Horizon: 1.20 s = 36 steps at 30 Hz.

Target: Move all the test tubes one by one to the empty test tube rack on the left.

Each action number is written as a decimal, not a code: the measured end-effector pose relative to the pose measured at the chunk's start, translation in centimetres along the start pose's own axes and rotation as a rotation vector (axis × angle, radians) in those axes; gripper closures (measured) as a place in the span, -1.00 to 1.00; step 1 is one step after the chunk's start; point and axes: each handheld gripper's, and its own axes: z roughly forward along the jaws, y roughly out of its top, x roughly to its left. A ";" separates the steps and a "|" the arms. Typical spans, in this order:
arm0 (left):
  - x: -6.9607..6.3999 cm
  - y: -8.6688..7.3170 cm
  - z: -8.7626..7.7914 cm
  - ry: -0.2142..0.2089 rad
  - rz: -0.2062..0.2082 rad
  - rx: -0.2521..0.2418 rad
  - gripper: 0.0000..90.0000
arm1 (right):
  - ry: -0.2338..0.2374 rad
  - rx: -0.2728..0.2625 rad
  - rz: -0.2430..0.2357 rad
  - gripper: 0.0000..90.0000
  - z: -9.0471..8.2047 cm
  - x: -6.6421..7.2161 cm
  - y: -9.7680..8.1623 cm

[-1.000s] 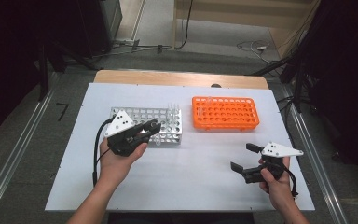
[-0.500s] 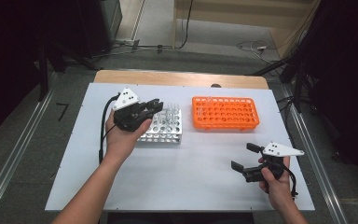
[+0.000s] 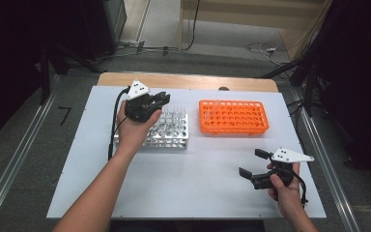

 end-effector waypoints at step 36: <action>0.0 -2.7 3.7 0.095 -0.010 0.185 0.54 | 0.005 0.011 0.005 -1.00 0.3 0.0 -0.2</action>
